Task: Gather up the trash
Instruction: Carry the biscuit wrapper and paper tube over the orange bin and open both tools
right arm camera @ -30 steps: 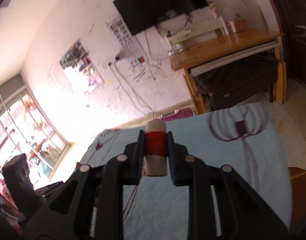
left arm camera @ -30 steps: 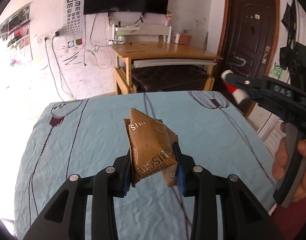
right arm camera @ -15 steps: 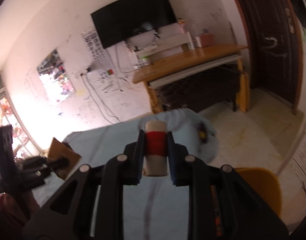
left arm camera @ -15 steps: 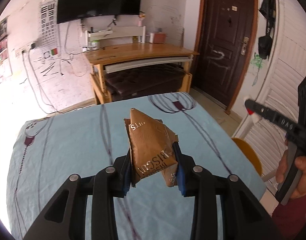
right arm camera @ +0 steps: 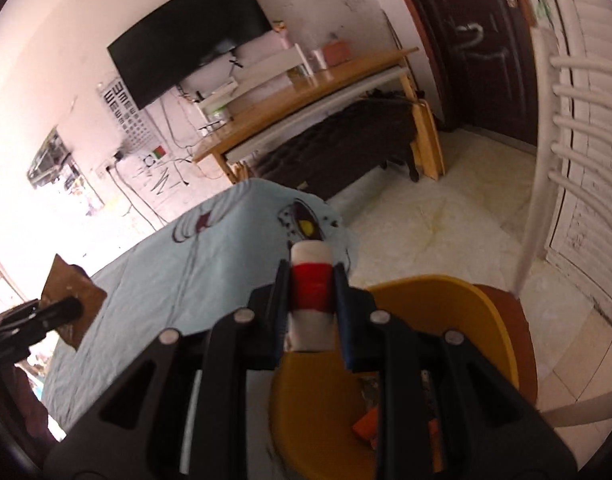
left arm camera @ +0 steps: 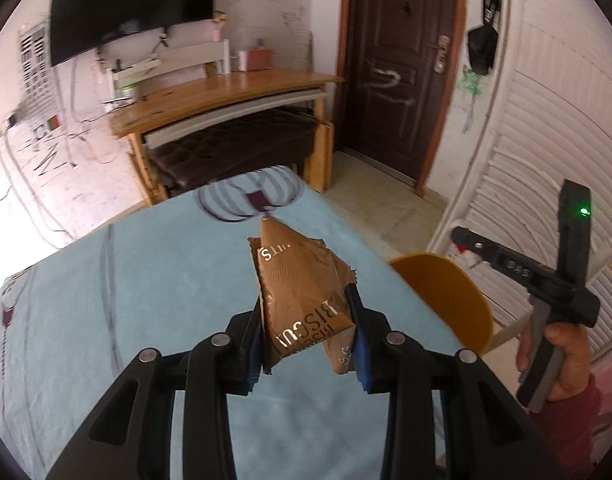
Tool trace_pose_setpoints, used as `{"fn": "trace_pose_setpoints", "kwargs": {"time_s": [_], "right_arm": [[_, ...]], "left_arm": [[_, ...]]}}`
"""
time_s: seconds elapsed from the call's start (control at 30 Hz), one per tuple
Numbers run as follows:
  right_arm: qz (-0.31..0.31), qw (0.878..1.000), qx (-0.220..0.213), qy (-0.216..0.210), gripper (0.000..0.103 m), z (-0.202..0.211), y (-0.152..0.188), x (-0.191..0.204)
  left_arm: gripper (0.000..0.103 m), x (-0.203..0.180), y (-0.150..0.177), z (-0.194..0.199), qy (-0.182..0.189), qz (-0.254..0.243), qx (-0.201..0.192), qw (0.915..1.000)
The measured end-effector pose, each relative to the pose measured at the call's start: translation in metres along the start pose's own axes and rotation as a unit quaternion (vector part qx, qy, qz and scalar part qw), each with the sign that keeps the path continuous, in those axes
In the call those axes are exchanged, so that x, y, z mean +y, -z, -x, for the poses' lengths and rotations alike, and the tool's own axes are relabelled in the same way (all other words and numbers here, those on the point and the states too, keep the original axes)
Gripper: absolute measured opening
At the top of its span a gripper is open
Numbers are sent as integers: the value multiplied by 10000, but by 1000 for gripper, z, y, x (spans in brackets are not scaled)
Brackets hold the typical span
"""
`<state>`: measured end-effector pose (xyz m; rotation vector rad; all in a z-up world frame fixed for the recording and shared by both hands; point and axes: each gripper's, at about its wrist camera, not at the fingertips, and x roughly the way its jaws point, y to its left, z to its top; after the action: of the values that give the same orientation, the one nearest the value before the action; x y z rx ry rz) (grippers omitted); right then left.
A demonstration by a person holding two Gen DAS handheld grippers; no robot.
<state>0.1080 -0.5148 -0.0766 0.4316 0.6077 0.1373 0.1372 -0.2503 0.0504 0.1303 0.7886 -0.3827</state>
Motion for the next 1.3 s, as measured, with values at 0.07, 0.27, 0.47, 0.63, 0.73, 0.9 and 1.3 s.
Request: {"fn": "trace_pose_setpoints", "kwargs": {"time_s": [0.07, 0.27, 0.47, 0.63, 0.73, 0.9, 1.3], "right_arm": [[-79, 10000, 17, 1, 20, -1, 2, -6], [-374, 9993, 50, 19, 21, -2, 6, -27], [-542, 9985, -24, 2, 51, 2, 6, -36], [-842, 9959, -320, 96, 59, 21, 0, -55], [-1070, 9929, -502, 116, 66, 33, 0, -70], [-1303, 9892, -652, 132, 68, 44, -1, -87], [-1475, 9866, -693, 49, 78, 49, 0, -96]], "left_arm": [[32, -13, 0, -5, 88, -92, 51, 9999], [32, -43, -4, -16, 226, -348, 123, 9991], [32, -69, -5, -24, 362, -532, 205, 9977], [32, -92, -7, -31, 478, -720, 212, 9960], [32, -106, -6, -36, 557, -861, 220, 9945], [32, -132, -3, -50, 616, -1039, 279, 9923], [70, -144, -6, -81, 322, -1068, 411, 9929]]}}
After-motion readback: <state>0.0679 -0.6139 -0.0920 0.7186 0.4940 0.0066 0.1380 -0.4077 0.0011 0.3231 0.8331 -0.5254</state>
